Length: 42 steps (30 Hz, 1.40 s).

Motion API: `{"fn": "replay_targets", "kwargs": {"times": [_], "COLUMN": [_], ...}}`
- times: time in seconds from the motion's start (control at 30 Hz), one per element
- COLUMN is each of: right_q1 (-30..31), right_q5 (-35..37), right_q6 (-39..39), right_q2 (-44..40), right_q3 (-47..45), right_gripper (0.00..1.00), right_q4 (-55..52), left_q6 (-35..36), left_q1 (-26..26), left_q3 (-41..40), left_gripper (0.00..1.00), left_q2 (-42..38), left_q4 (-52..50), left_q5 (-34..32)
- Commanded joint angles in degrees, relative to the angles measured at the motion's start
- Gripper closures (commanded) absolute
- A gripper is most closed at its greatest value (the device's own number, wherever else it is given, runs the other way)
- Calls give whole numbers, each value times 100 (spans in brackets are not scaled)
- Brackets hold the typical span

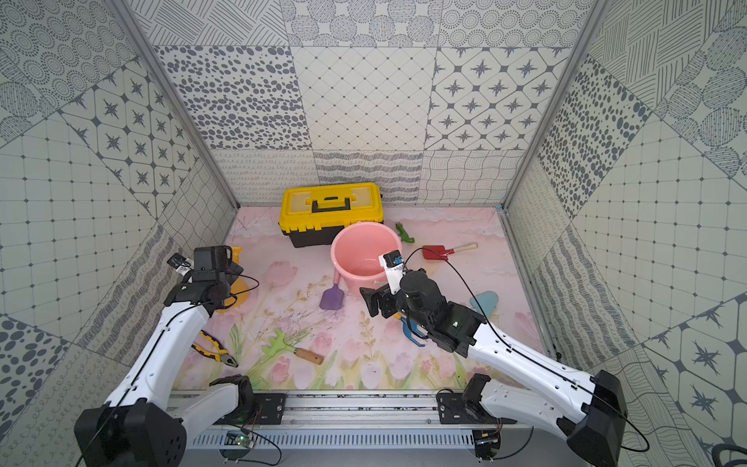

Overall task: Organize the gardening tools
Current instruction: Pick up the gardening tool from the center of the board.

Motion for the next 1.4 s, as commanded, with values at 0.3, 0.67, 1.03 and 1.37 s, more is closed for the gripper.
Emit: {"fn": "replay_targets", "kwargs": {"times": [0.3,0.67,1.03,1.37], "right_q1": [5,5,3,0], "right_q5": [36,18,66,14], "right_q6": [38,61,88,109], "right_q2": [247,302,320,276], "right_q3": [-38,-25,-7,2], "right_gripper": [3,3,3,3], "right_q4": [316,310,267,240], "left_q6": [34,-161,100,56], "left_q1": [1090,376,-566,-650], "left_q3": [-553,-634,-243,195], "left_gripper": [0,0,9,37], "left_q2": [496,433,751,1361], "left_q4": [1139,1212,477,-223], "left_q5": [2805,3262,2746,1576]}}
